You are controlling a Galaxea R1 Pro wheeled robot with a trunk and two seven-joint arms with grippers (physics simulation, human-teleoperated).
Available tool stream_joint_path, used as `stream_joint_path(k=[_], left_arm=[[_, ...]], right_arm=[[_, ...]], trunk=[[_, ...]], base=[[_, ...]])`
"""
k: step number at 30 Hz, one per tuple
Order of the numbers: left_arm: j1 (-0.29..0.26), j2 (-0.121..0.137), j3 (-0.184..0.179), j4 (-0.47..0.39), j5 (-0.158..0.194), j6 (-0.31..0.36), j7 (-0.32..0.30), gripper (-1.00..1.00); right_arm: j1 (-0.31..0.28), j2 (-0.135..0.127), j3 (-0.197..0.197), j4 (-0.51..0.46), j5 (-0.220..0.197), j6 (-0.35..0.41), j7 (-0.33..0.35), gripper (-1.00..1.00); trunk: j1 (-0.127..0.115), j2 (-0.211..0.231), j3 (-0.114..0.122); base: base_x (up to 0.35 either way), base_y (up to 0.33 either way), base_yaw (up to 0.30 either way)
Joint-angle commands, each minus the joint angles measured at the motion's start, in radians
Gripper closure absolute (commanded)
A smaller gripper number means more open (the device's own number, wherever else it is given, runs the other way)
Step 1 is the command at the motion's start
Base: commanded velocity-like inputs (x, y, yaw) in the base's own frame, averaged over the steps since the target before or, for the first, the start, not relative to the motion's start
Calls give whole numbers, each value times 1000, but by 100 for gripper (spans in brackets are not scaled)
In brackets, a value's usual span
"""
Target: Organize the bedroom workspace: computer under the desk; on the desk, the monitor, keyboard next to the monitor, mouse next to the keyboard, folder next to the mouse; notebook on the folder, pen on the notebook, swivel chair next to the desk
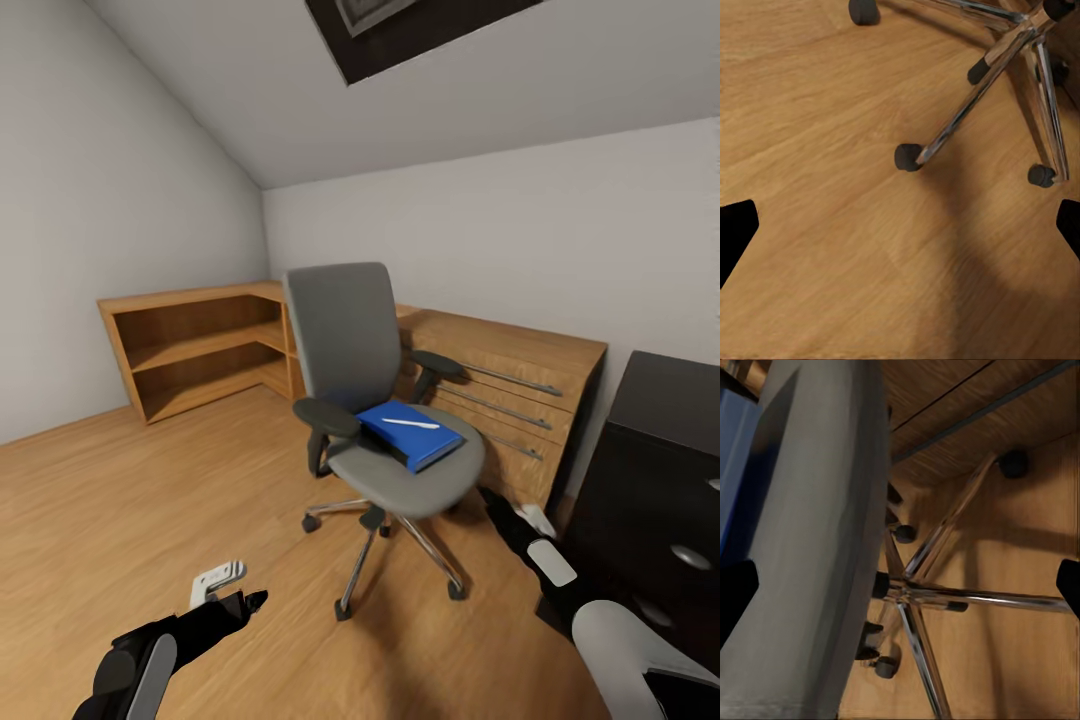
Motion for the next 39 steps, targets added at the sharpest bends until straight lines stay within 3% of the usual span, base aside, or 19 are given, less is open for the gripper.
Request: stream_joint_path(k=[1,8,13,16,18,22,27,33,37,38,39], left_arm=[[-1,-1,3,-1,-2,6,-5,-100],[-1,-1,4,0,-3,5,-5,-100],[-1,-2,3,1,-3,5,-5,-100],[-1,-2,3,1,-3,5,-5,-100],[-1,-2,6,1,-3,5,-5,-100],[-1,2,11,1,-2,-77,-4,-100],[-1,4,16,13,0,-91,-2,-100],[-1,7,35,158,-3,-98,-3,-100],[-1,7,34,234,-4,-145,2,-100],[-1,38,33,359,-4,-221,27,-100],[-1,42,33,376,-4,-226,29,-100]], right_arm=[[0,0,-7,-1,-6,7,4,-100],[0,3,-5,-6,12,-6,5,-100],[0,6,4,-6,130,-41,17,-100],[1,7,7,-9,159,-54,29,-100],[2,7,7,-10,169,-57,38,-100],[15,7,10,-25,187,-59,59,-100],[45,8,11,-19,189,-59,70,-100],[119,11,29,-17,206,-61,84,-100],[173,23,55,-18,267,-108,102,-100],[272,70,64,-10,410,-248,125,-100],[297,74,64,-8,431,-273,126,-100]], trunk=[[-1,0,-1],[-1,0,-1],[-1,0,-1],[-1,0,-1],[-1,0,-1],[-12,21,8],[-31,56,24],[-54,98,43],[-70,126,55],[-74,133,59],[-77,140,62]], base=[[-295,0,0],[-300,0,0],[-302,0,0],[-261,0,0],[-123,0,0],[-12,0,0],[-1,0,0],[0,0,0],[0,0,0],[0,0,0],[0,0,0]])
